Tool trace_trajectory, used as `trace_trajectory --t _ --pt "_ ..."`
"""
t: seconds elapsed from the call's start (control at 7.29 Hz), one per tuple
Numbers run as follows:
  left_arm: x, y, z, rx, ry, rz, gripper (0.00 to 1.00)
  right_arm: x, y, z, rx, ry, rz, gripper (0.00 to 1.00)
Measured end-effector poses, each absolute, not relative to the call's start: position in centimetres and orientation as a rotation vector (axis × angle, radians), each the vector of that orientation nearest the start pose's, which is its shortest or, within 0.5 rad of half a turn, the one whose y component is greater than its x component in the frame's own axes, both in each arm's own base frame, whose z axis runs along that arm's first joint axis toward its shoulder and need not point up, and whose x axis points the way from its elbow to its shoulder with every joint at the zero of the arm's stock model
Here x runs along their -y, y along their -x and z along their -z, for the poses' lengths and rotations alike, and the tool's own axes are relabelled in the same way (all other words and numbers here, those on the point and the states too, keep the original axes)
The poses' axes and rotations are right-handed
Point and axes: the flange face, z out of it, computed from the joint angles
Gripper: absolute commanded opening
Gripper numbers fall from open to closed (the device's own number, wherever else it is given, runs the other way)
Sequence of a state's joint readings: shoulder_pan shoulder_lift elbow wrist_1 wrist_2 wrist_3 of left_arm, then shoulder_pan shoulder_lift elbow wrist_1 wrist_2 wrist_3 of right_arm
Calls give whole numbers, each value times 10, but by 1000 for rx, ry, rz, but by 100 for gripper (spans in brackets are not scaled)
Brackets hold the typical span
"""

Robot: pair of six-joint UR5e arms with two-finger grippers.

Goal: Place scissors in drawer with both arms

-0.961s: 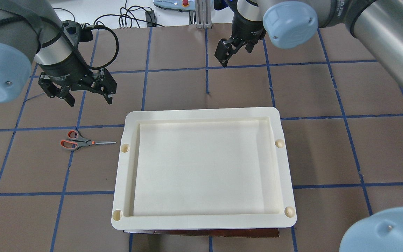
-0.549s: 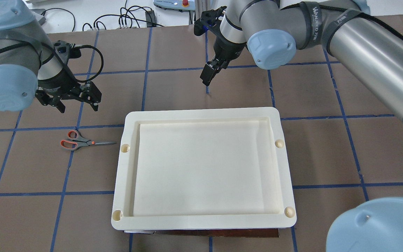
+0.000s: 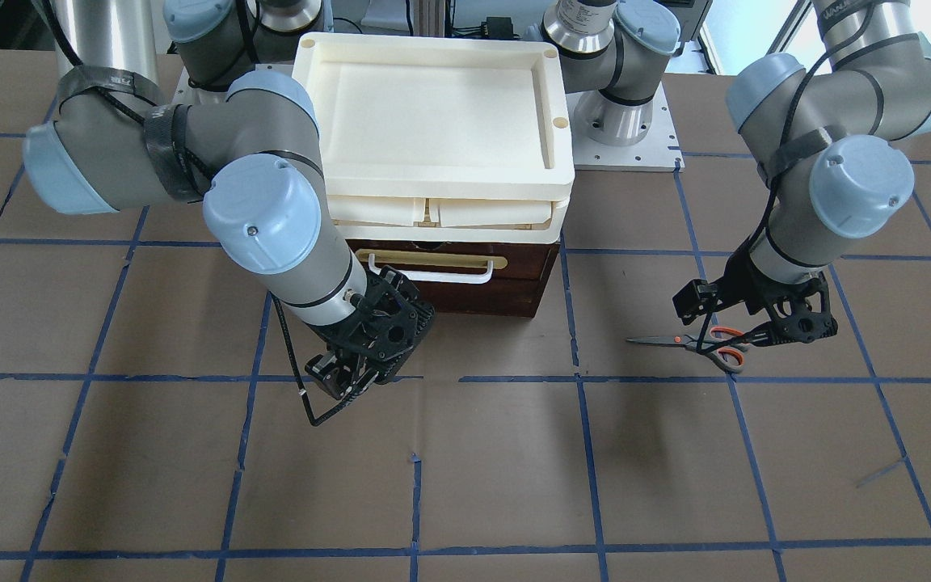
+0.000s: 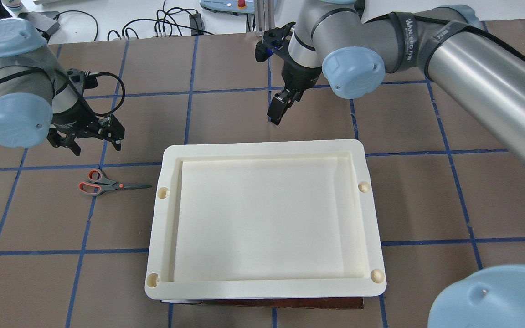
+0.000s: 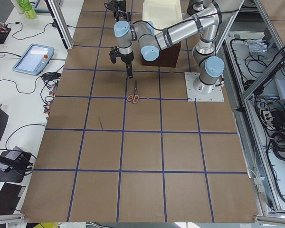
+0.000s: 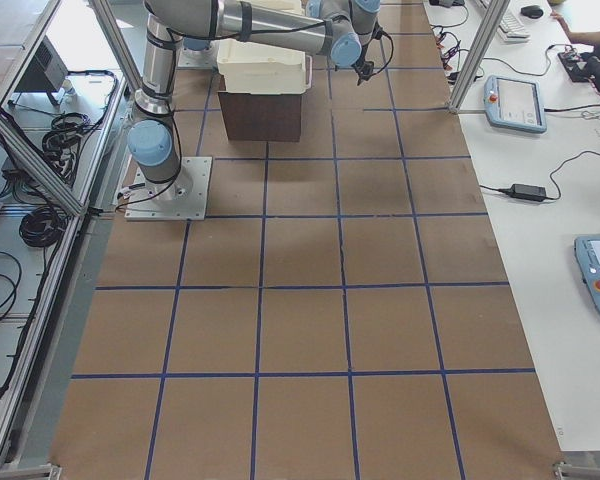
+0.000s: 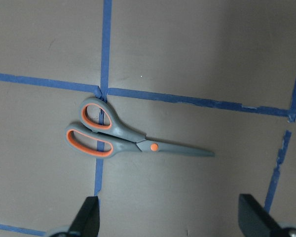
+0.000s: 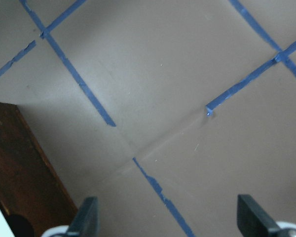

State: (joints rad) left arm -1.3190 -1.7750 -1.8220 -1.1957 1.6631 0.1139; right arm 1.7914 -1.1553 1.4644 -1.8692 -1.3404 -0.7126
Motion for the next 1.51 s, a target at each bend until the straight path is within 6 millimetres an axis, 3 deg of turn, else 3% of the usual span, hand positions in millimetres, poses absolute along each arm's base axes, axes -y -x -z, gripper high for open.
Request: trace_trajectory --t 0.27,0.55,0.82,0.96,1.24,1.51 --pt "559 -24 -257 -2991 196 -192 93 587 -294 -338 -2606 1309 11 100" --pt "562 -39 -241 -2968 323 -212 90 581 -306 -339 -2602 1364 -38 100" --pt "563 -46 -237 -2975 610 -194 89 571 -341 -335 -2513 1595 -94 100" --pt "560 -45 -232 -2923 837 -196 91 569 -349 -330 -2421 1736 -116 100" --pt "549 -40 -217 -2772 1248 -227 92 565 -351 -325 -2255 1939 -157 98" --pt "545 -38 -212 -2675 1445 -234 91 563 -350 -322 -2175 2012 -185 98"
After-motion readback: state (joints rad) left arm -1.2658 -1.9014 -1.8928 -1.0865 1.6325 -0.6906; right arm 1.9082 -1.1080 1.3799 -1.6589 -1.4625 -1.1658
